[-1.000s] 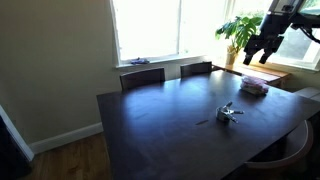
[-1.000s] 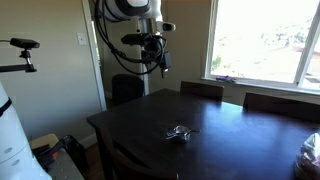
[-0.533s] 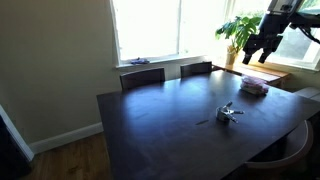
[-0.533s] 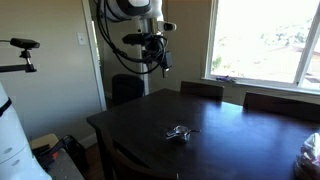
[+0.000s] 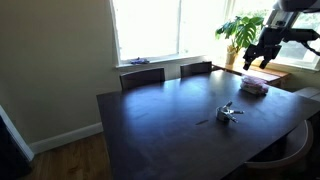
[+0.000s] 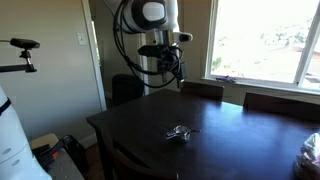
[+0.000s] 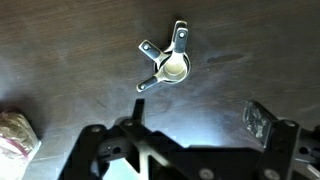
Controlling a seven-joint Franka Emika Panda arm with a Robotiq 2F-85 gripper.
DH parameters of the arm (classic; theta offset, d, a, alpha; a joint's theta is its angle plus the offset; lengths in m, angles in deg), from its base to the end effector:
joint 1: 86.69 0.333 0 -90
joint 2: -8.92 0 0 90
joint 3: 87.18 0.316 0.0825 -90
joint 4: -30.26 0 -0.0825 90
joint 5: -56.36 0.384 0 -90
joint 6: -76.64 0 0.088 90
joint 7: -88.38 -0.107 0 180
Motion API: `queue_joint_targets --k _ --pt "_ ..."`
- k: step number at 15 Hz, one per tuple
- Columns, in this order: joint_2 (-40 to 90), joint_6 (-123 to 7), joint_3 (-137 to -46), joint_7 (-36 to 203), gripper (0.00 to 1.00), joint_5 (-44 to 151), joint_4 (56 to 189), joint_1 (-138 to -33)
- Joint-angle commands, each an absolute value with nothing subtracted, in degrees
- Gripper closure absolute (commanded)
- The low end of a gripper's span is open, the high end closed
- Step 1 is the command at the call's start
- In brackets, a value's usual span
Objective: Put the measuring cups apart
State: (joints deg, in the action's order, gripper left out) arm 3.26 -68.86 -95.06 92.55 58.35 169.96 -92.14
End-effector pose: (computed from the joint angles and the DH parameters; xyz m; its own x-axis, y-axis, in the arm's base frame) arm 0.4785 -0.1138 0.3601 0.9624 -0.1848 0.1993 -0.1837 -0.9827 -0.0240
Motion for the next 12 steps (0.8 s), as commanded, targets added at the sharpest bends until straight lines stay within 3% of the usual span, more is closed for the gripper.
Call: queue_joint_targets --k 1,6,12 --pt "9.68 -74.65 -95.11 93.85 0.00 58.58 168.04 -92.64" --pt "16.65 -81.44 -94.60 92.31 0.00 57.71 166.92 -92.75" --pt "17.34 -80.32 -94.32 92.37 0.00 57.99 166.42 -92.78"
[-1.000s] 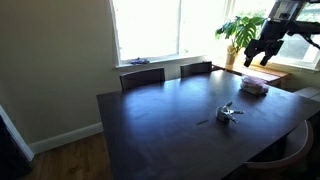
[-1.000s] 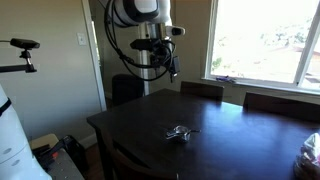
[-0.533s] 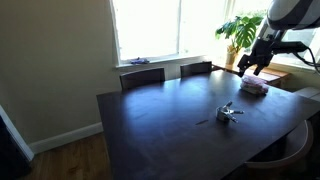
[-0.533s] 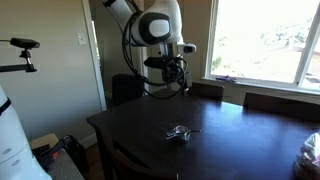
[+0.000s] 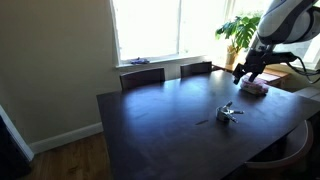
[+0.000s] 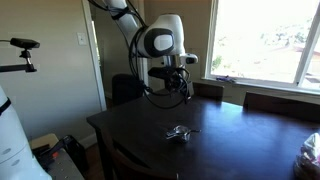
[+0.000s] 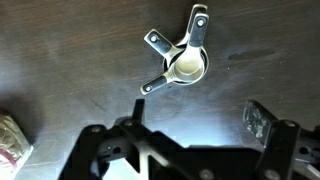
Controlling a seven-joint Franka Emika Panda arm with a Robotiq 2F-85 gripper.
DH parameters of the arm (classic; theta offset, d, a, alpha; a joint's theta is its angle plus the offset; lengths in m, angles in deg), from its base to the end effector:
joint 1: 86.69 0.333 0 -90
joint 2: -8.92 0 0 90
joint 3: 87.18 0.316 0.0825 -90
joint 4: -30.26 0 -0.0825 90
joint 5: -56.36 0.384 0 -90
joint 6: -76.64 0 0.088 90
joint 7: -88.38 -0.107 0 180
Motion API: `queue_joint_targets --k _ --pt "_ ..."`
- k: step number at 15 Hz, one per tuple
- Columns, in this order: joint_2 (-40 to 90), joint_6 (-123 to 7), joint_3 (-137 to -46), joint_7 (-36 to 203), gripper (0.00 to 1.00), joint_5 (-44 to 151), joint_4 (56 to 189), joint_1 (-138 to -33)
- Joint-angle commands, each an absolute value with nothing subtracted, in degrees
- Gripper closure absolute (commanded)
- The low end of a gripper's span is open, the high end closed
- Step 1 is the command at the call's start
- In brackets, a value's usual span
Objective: Put the measuring cups apart
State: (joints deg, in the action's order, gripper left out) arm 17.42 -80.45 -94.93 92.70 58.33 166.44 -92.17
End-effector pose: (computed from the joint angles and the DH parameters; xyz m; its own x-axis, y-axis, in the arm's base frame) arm 0.5123 -0.1221 0.2829 0.9606 -0.1750 0.2159 -0.1828 -0.9830 0.0163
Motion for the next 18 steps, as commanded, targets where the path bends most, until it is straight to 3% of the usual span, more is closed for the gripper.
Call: queue_joint_targets --k 1,18 --pt "17.34 -80.32 -94.32 92.37 0.00 57.99 166.38 -92.78" --pt "37.17 -76.68 -92.38 91.63 0.00 56.73 154.29 -92.42"
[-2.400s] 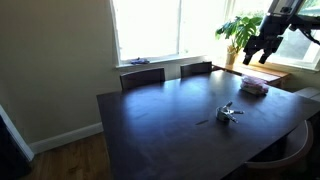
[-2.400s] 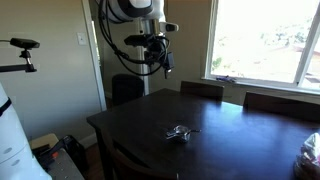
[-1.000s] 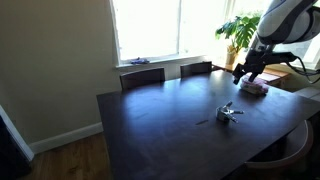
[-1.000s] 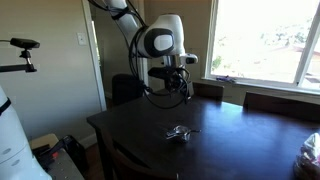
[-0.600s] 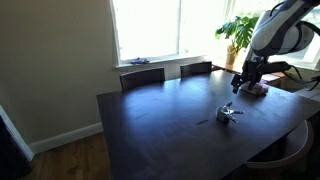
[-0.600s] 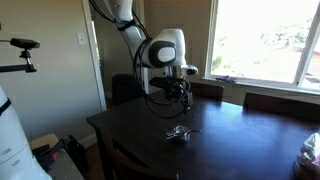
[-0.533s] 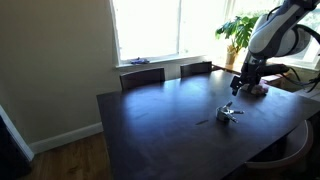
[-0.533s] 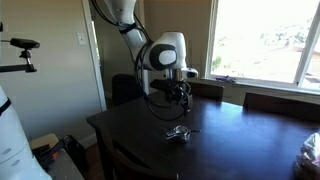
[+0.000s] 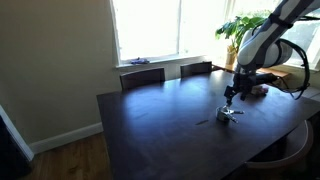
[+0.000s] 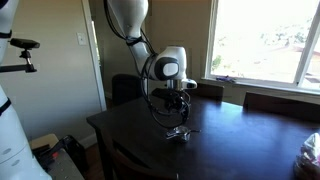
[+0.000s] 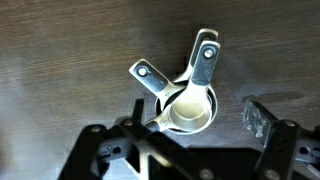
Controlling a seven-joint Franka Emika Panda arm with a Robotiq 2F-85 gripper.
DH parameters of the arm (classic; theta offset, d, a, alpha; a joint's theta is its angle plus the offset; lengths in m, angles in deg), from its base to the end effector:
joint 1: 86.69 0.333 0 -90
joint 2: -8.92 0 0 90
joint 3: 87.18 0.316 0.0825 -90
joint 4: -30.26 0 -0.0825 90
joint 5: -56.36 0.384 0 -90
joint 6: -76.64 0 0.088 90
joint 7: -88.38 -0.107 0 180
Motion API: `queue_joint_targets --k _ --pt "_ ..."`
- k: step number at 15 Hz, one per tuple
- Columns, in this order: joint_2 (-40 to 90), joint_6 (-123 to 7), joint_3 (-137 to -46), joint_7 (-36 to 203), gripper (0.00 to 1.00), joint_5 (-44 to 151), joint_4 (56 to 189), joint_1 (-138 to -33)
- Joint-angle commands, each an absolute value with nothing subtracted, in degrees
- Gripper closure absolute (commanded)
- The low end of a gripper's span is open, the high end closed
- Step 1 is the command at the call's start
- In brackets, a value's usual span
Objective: Put the measuring cups apart
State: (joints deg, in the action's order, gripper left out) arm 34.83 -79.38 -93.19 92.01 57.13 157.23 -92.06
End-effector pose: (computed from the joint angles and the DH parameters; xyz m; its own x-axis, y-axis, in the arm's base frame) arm 0.5436 -0.1113 0.1764 0.9895 -0.1338 0.0548 -0.1362 -0.9897 0.0432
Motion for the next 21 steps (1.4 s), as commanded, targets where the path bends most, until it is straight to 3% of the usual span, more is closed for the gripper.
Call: queue_joint_targets --k 1,21 --pt "37.77 -76.37 -92.44 91.58 0.00 56.39 153.73 -92.23" --pt "41.99 -76.21 -93.32 87.50 0.00 56.05 153.59 -90.33"
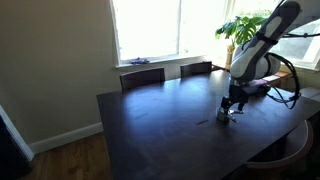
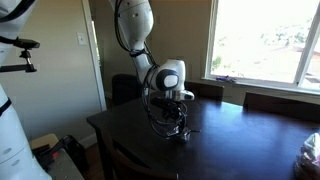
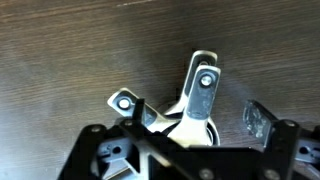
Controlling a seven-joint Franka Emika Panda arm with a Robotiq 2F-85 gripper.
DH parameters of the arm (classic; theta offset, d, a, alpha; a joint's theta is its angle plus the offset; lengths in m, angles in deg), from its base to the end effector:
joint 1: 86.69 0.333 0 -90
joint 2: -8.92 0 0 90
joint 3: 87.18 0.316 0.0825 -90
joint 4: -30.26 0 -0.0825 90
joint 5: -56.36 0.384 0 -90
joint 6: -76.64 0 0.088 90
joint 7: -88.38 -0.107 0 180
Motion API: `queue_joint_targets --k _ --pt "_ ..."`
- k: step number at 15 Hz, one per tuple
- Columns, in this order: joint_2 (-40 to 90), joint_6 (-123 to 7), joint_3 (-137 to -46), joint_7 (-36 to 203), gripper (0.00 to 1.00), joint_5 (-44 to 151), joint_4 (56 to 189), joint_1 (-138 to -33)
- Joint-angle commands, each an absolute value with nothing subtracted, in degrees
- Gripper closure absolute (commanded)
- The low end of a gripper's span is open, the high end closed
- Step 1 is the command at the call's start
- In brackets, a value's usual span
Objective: Put the measuring cups apart
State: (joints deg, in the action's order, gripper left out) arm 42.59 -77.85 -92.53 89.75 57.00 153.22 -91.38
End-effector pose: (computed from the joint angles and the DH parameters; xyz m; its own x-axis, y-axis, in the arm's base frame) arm 0.5474 -0.0996 0.1217 0.9885 -0.1470 -0.0359 -0.1453 -0.9883 0.0464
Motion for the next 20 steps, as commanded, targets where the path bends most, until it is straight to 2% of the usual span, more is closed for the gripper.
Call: queue_joint_targets --k 1,14,20 --pt "42.16 -77.16 -93.19 86.98 0.00 56.52 153.80 -90.38" --pt "47.77 -76.69 -92.23 85.40 0.00 58.53 149.96 -91.49" --pt "46.23 -77.12 -92.11 86.95 0.00 57.71 150.97 -91.56"
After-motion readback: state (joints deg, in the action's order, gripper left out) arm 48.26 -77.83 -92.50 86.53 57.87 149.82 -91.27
